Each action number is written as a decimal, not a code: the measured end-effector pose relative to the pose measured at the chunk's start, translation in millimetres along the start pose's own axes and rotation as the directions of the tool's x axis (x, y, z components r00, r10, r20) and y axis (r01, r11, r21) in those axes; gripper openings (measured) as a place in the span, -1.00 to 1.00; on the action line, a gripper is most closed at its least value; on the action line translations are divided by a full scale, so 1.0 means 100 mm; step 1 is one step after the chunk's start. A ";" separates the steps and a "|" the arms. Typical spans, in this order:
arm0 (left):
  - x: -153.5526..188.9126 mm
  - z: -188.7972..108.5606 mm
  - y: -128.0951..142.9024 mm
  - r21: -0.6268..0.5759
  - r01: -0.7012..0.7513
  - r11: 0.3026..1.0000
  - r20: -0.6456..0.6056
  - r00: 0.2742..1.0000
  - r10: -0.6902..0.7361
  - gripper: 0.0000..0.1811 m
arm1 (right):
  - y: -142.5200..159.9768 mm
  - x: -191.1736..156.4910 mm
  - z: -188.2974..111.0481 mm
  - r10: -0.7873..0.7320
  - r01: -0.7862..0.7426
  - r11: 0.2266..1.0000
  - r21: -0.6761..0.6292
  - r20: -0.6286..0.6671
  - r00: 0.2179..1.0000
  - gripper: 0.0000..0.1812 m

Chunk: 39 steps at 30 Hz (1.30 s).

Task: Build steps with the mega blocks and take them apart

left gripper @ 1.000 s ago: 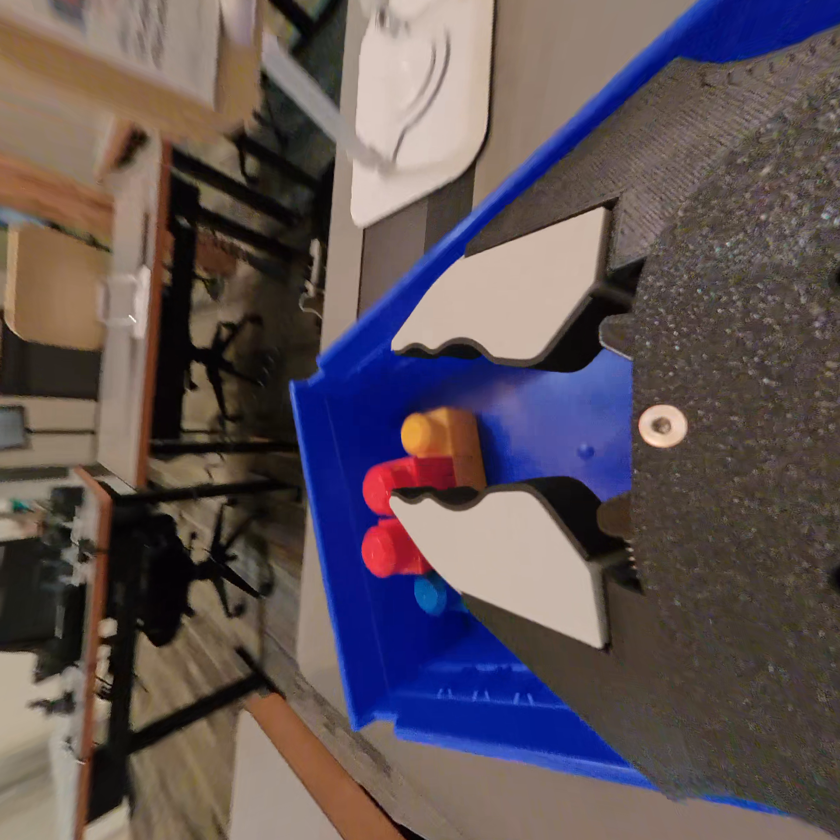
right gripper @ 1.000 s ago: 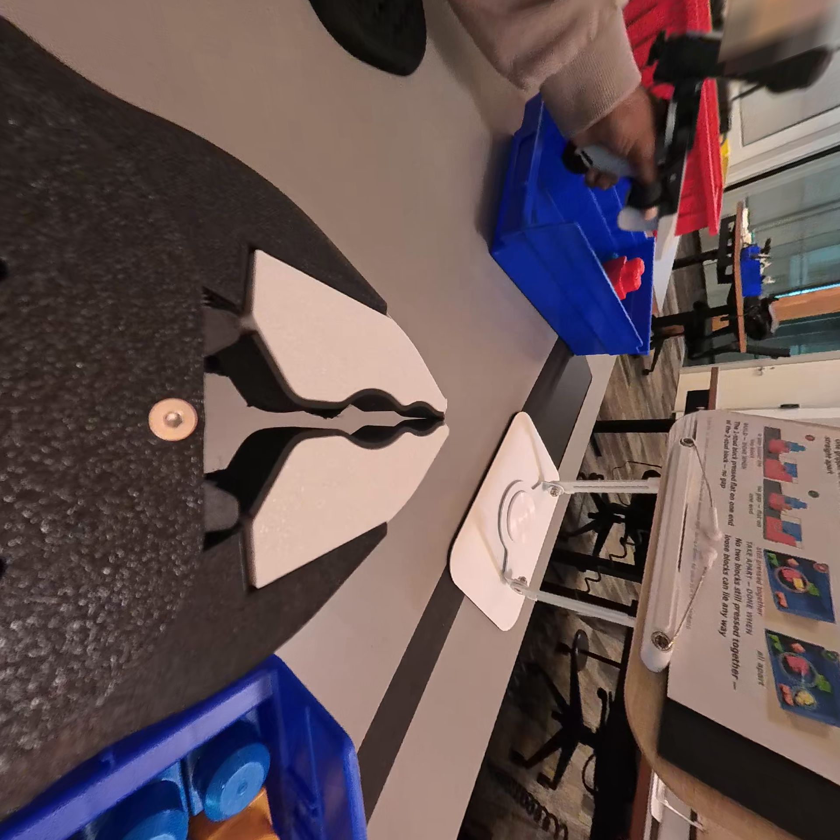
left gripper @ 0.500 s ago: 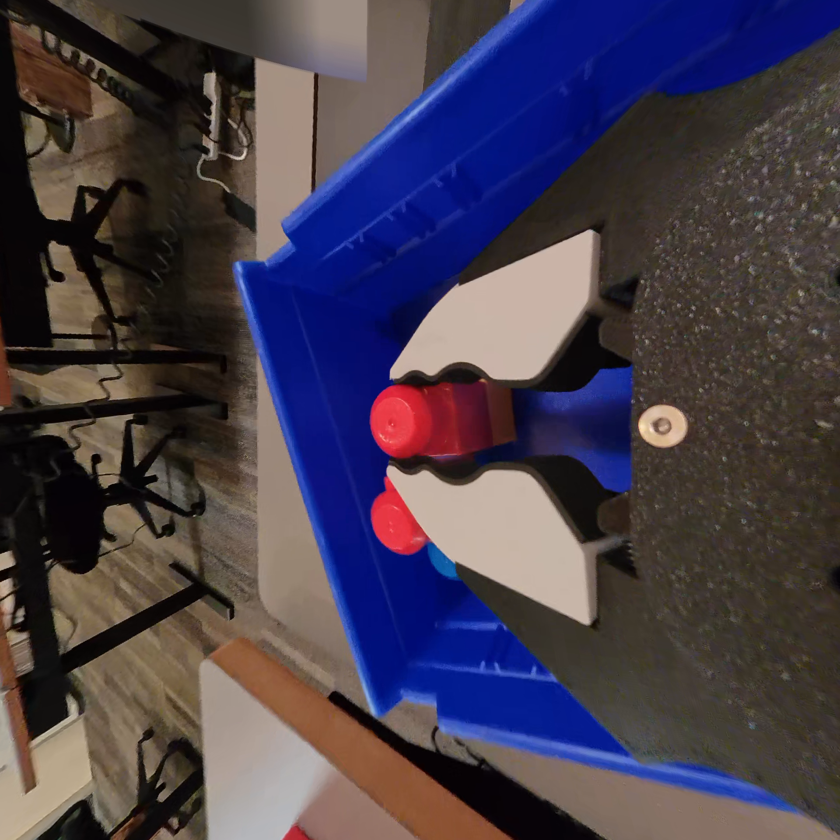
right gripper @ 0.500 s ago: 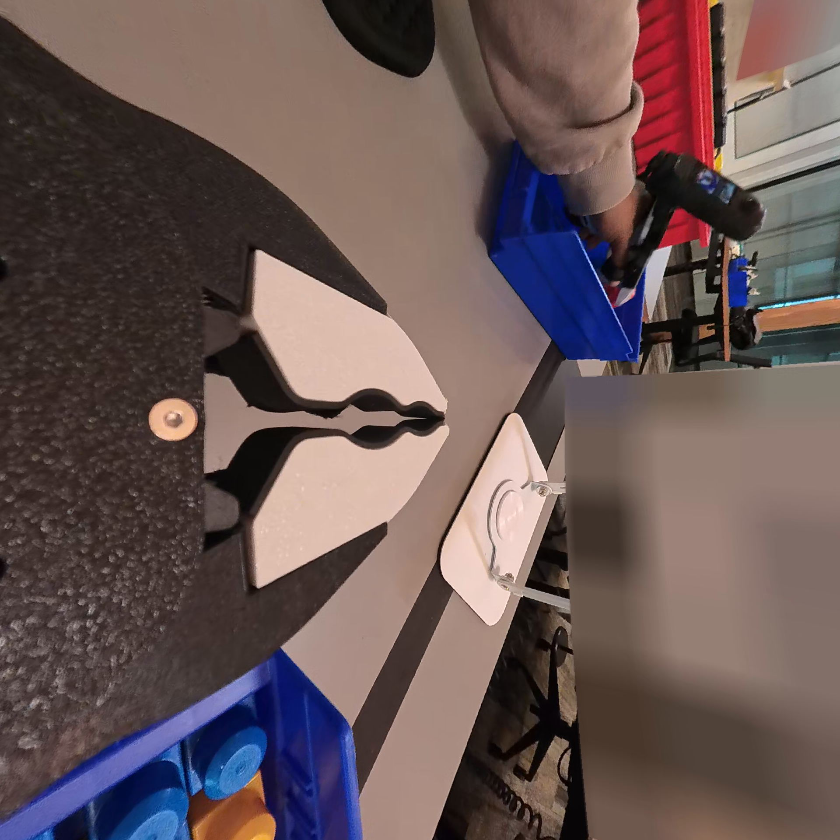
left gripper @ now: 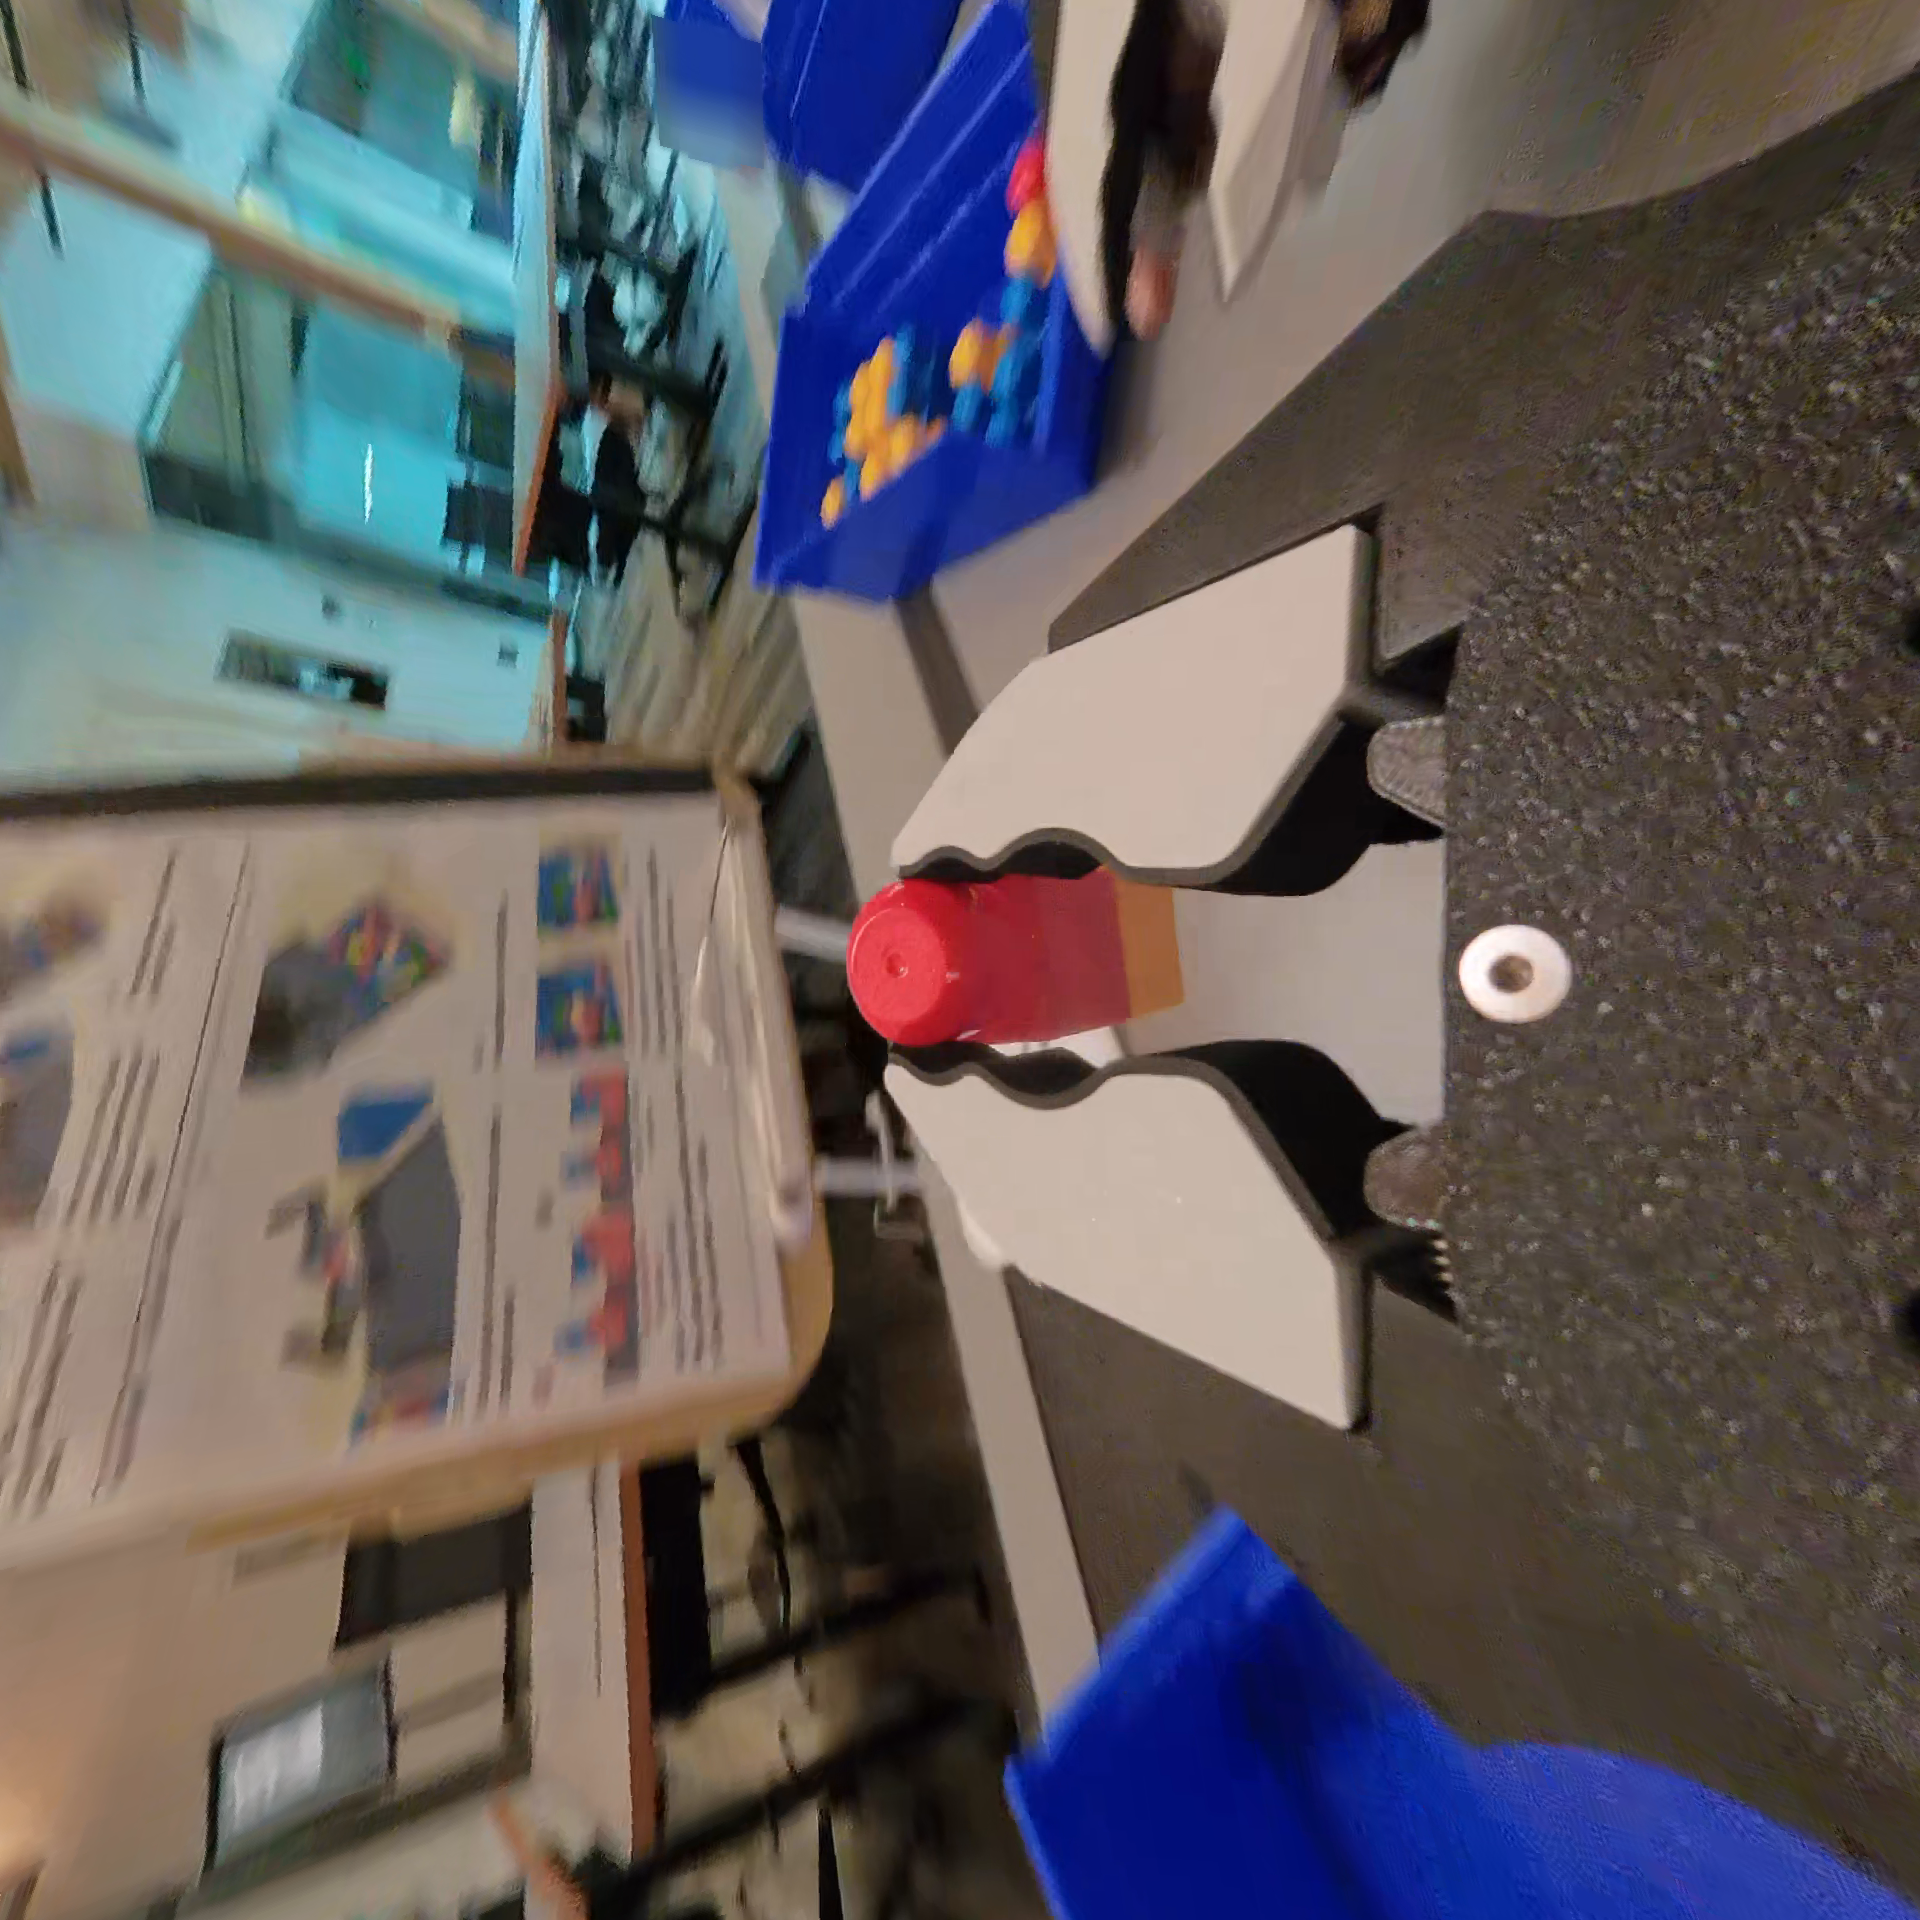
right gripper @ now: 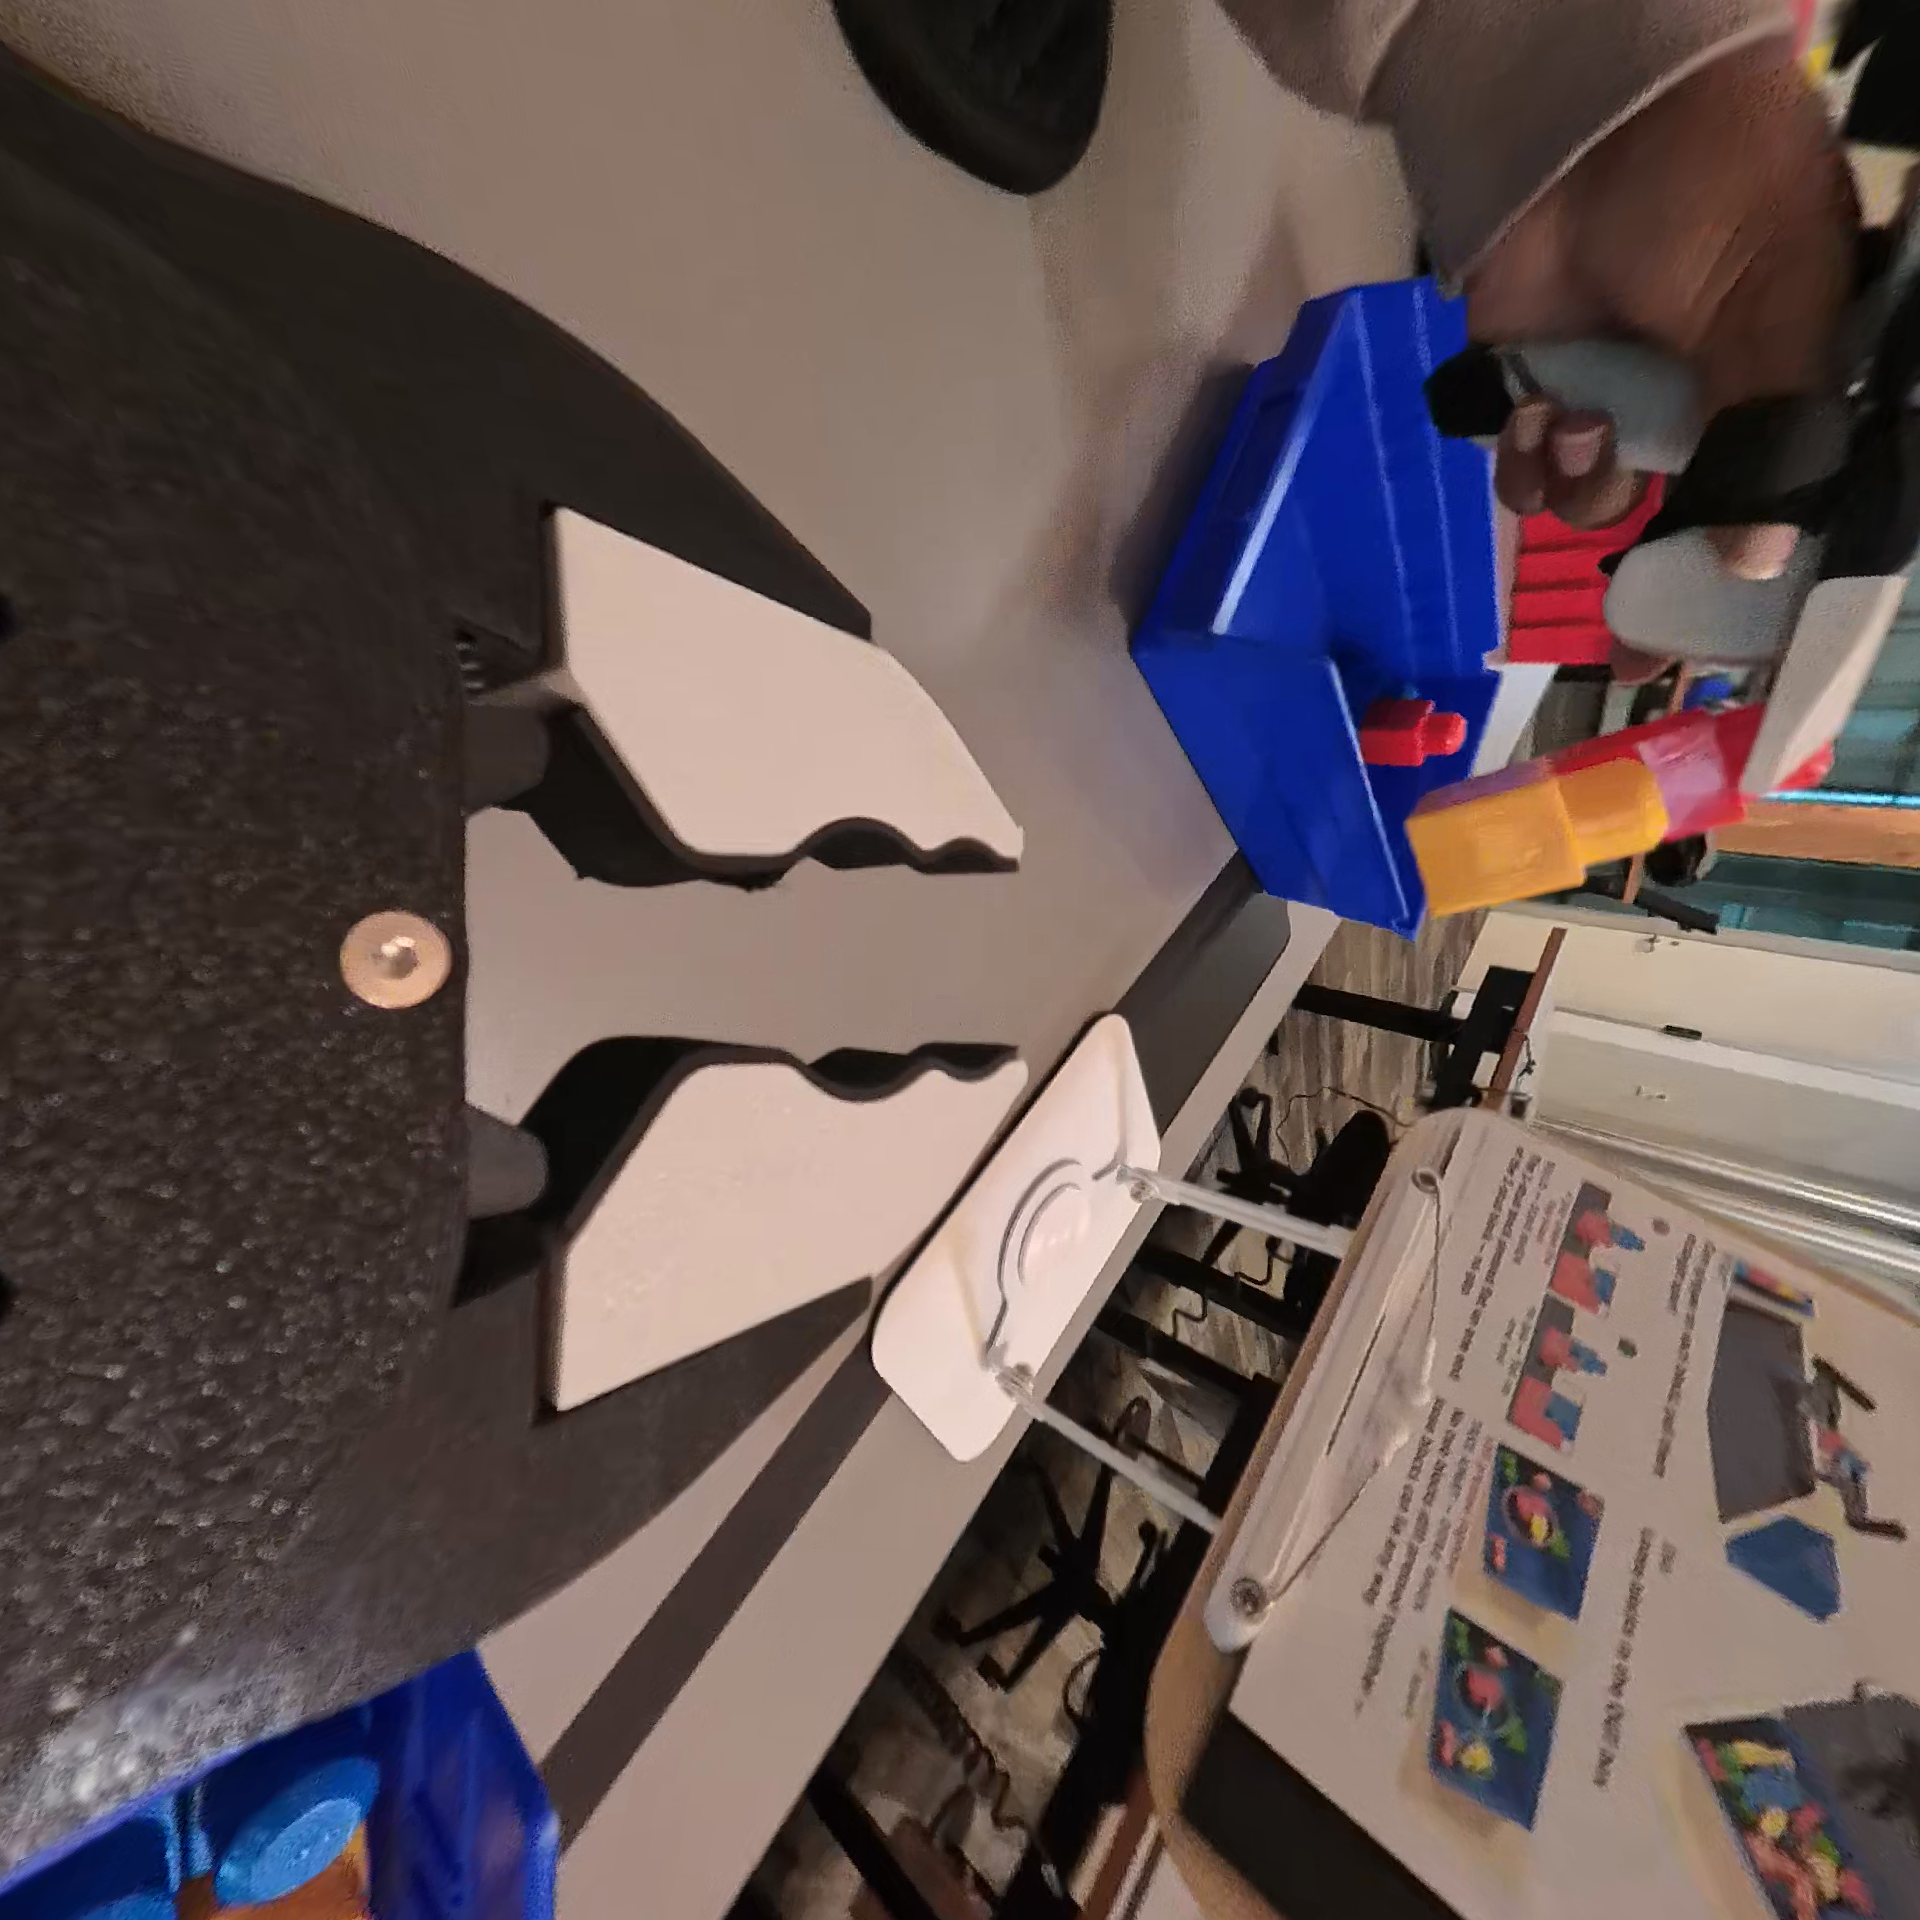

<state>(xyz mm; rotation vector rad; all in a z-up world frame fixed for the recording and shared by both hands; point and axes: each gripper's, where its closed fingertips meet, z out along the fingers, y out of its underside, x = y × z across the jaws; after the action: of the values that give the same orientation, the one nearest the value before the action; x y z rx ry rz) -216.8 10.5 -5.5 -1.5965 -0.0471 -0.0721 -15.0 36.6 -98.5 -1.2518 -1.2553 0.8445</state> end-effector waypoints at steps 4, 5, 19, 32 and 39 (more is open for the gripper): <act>0.84 0.01 0.36 -0.053 -0.009 0.999 -0.172 0.985 0.000 -0.68 | 0.04 -0.24 0.10 -0.118 0.118 0.992 -0.053 -0.003 0.993 -0.50; 1.00 0.01 0.45 -0.066 -0.004 0.998 -0.207 0.978 -0.010 -0.68 | 0.06 -0.29 0.13 -0.133 0.132 0.989 -0.063 -0.001 0.991 -0.47; 1.58 -0.09 0.70 -0.079 0.059 0.995 -0.345 0.935 -0.082 -0.68 | 0.12 -0.39 0.19 -0.222 0.213 0.968 -0.131 -0.056 0.973 -0.58; 1.17 -0.24 0.44 -0.031 0.019 0.999 -0.334 0.942 -0.028 -0.67 | 0.20 -0.03 0.14 -0.078 0.067 0.989 -0.130 -0.082 0.994 -0.59; 1.51 -0.01 1.56 -0.363 -0.138 0.922 -0.471 0.880 -0.053 -0.68 | 0.06 0.19 -0.03 0.083 -0.084 0.996 -0.015 -0.064 0.994 -0.58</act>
<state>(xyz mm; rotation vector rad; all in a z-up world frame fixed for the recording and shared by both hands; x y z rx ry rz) -54.2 3.2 -149.9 -1.9348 0.4116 -0.4630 -7.4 55.8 -100.1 -1.3425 -1.1686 0.8489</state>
